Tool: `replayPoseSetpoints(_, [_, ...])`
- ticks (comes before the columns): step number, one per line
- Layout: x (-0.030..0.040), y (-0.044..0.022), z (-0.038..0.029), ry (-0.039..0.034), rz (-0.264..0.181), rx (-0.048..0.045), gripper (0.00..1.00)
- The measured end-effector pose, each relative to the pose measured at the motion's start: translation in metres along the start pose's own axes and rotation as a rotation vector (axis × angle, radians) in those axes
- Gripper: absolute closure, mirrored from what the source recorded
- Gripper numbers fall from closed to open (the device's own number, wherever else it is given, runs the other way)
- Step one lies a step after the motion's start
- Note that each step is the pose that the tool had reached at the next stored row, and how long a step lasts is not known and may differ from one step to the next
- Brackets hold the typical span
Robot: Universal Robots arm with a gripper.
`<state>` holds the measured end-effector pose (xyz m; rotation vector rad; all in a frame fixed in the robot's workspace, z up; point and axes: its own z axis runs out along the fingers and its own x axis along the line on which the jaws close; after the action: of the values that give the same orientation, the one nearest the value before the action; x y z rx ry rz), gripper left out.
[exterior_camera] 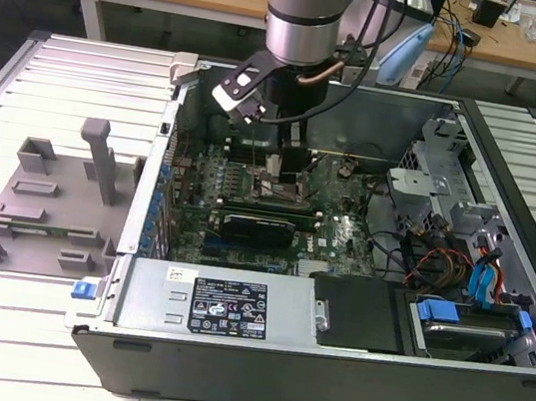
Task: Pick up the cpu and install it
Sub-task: 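Place the cpu into insertion slot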
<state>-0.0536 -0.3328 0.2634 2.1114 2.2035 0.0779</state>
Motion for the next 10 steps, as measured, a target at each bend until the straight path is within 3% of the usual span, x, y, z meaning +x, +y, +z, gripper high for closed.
replayPoseSetpoints(6, [0.0132,-0.0001,0.0173,-0.0005,0.0,0.0,0.46])
replayPoseSetpoints(10, [0.017,-0.0001,0.0274,-0.0004,0.0,0.0,0.46])
